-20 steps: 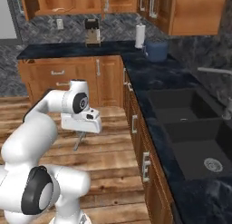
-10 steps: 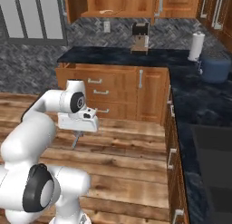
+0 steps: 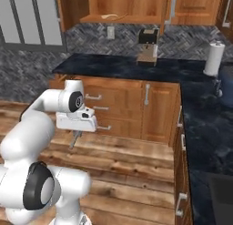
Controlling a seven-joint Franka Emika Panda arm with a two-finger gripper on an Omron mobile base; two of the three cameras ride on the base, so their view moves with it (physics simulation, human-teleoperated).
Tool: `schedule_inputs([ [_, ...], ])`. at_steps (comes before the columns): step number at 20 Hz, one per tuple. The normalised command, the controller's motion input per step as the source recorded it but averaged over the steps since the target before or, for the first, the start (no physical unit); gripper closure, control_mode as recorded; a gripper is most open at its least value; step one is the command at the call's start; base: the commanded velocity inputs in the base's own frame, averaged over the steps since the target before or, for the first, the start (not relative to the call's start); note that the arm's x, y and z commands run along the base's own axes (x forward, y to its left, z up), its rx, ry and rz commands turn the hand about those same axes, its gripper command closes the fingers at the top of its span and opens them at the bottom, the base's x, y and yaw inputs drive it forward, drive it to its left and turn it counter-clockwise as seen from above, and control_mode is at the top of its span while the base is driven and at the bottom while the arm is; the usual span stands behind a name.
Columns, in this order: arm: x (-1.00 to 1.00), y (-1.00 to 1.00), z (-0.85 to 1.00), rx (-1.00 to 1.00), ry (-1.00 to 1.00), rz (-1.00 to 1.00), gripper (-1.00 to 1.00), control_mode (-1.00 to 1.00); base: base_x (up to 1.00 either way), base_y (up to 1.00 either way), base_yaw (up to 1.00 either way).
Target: Organize the utensils by type. Pick up the wooden spoons from the counter and place them in the open cabinet. Then pick up the metallic utensils from the counter and place them in the open drawer.
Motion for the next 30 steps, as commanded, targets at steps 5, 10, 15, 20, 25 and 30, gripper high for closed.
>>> schedule_inputs([
  [5,0.00,0.00,0.00,0.00,0.00,0.00,1.00,1.00,1.00,-0.14,0.00],
  [10,0.00,0.00,0.00,0.00,0.00,0.00,1.00,1.00,0.93,-0.12,0.00],
  [15,0.00,0.00,0.00,0.00,0.00,0.00,1.00,1.00,0.55,0.02,0.11],
  [20,0.00,0.00,0.00,0.00,0.00,0.00,1.00,1.00,0.50,0.08,0.04],
  [25,0.00,0.00,0.00,0.00,0.00,0.00,1.00,1.00,0.45,-0.02,0.21],
  [30,0.00,0.00,0.00,0.00,0.00,0.00,1.00,1.00,0.52,-0.10,0.32],
])
